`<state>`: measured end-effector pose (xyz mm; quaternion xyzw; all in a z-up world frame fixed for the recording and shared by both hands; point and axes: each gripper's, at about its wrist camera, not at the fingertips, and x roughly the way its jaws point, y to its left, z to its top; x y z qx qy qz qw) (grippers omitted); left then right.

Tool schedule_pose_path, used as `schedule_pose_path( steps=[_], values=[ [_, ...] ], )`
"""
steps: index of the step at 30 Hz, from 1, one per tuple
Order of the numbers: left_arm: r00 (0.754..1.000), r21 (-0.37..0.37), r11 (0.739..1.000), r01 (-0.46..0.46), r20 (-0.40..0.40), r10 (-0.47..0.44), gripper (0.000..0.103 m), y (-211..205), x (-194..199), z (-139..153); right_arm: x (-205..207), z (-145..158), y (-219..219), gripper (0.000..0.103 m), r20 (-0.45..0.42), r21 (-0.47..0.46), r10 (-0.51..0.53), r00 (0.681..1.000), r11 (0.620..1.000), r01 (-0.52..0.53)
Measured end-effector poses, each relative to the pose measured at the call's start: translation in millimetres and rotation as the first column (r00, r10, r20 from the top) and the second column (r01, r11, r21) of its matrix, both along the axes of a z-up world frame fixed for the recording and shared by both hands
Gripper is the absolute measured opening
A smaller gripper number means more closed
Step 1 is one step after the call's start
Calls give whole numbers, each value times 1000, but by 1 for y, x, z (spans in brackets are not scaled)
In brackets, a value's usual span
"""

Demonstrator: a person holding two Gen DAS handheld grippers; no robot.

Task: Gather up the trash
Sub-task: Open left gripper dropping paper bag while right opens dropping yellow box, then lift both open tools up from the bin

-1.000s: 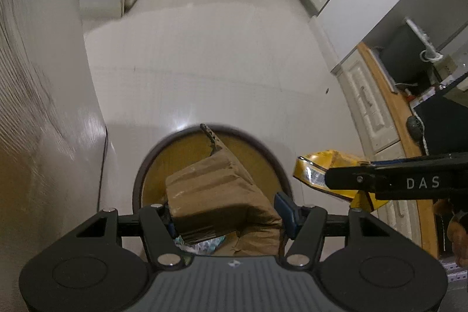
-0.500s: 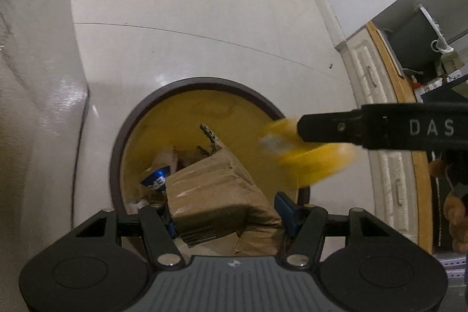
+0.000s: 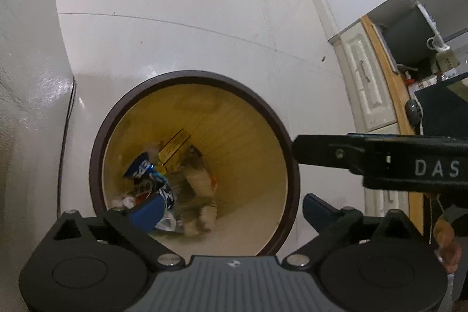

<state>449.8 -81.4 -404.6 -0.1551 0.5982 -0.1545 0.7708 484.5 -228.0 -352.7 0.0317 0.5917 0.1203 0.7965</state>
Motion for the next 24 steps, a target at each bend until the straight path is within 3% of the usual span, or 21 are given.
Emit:
schedule_pose_path(
  steps=[12,14,20,24],
  values=[
    [999,149,988,46,-14,-44,103,-1,-11,25,-15,13,-13,86,9,20,-11,1000,1000,11],
    [999,182,982,42,-10,-41,103,1,-13,32,-17,17,-15,93,15,28,-11,1000,1000,11],
    [999,220,975,4,36,-13,103,13,-26,67,-28,43,-14,103,75,24,24,997,999,-26],
    [997,248,968,-25,75,7,103,19,-37,93,-36,66,-18,103,94,72,-13,995,997,6]
  ],
)
